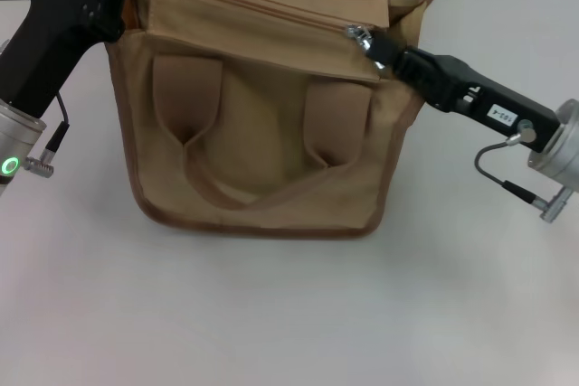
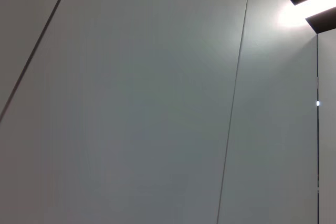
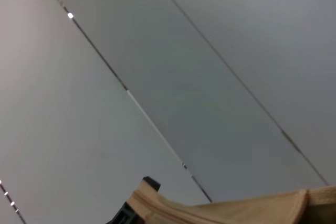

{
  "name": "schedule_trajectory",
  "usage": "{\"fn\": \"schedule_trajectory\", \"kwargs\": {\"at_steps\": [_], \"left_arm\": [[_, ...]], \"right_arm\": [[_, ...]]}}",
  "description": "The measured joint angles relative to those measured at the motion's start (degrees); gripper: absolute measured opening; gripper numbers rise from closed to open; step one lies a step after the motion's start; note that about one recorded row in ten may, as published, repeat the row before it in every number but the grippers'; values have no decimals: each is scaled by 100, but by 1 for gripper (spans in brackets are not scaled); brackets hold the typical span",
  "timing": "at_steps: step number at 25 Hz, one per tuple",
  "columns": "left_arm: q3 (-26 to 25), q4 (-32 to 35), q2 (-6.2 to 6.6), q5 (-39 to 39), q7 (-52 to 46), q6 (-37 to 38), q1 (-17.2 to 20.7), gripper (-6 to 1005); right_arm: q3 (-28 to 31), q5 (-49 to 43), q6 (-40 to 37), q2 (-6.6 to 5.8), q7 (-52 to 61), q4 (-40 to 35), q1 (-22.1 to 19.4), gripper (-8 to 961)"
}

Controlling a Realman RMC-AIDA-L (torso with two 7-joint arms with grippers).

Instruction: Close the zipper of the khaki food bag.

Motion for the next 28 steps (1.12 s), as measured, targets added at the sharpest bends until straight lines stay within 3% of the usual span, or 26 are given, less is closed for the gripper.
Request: {"fn": "schedule_trajectory", "kwargs": {"at_steps": [7,16,19,23,24,28], "left_arm": [[-15,2,-2,-1,-4,-106,41,45],[-19,-86,-28,10,542,-108,148,46],[-23,-82,-12,1,502,-123,251,47],[-66,-45,-9,-6,501,-128,422,204],[-156,-12,-7,-7,503,-145,698,243],[-242,68,1,-7,503,-220,1113,440]], "right_arm": [[171,2,-47,-11,-76,-88,-182,86],[271,11,-453,30,-1058,-78,-269,109],[270,102,-587,35,-1197,12,-275,201],[268,220,-735,36,-1404,134,-294,317],[268,226,-776,37,-1461,152,-320,340],[244,223,-848,37,-1476,191,-341,431]]}}
